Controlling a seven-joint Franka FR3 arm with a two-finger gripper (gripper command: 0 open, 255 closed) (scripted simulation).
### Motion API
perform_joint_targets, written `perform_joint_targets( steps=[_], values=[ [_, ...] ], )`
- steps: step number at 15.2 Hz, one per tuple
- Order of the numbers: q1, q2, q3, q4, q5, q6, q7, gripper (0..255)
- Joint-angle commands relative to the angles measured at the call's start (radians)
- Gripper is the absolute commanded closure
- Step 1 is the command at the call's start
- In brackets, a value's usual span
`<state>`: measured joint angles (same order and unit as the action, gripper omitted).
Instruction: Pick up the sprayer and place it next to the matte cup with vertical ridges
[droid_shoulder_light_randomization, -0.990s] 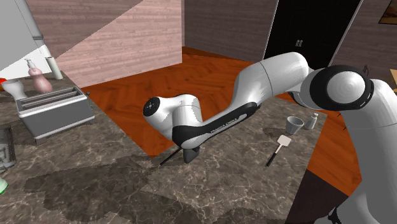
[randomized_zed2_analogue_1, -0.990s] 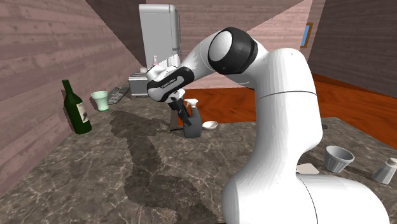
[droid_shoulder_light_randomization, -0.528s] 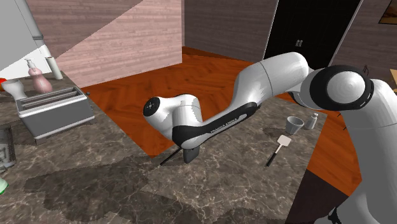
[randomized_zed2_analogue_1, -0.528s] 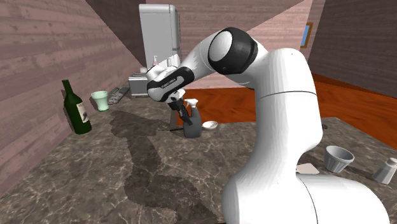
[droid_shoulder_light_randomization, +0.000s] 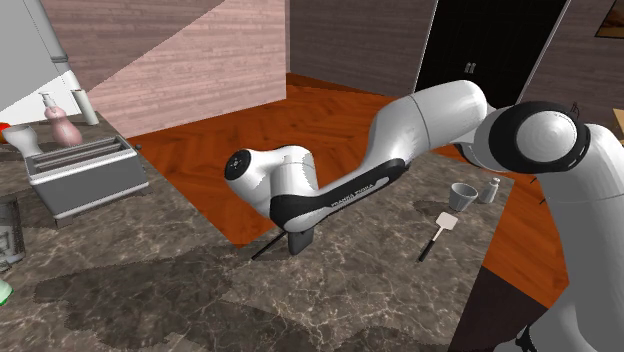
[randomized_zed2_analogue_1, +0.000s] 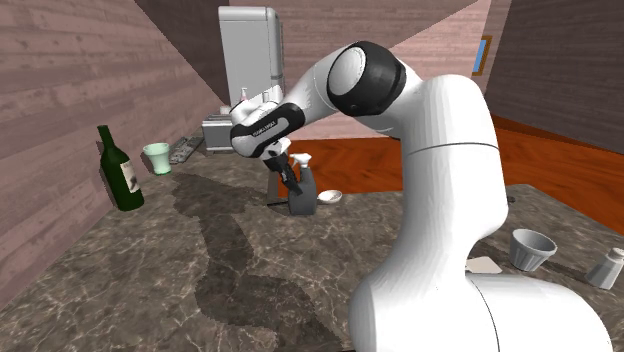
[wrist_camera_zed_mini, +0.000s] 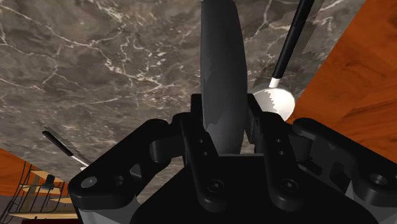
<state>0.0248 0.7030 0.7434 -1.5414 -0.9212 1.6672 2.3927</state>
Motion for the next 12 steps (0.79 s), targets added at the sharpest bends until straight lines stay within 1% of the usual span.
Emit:
perform_joint_targets(
  steps=[1,12],
  values=[
    [-0.003,-0.012,0.005,0.004,0.008,-0.011,-0.009,255],
    [-0.008,-0.075,0.033,0.057,0.050,-0.094,-0.071,255]
  ],
)
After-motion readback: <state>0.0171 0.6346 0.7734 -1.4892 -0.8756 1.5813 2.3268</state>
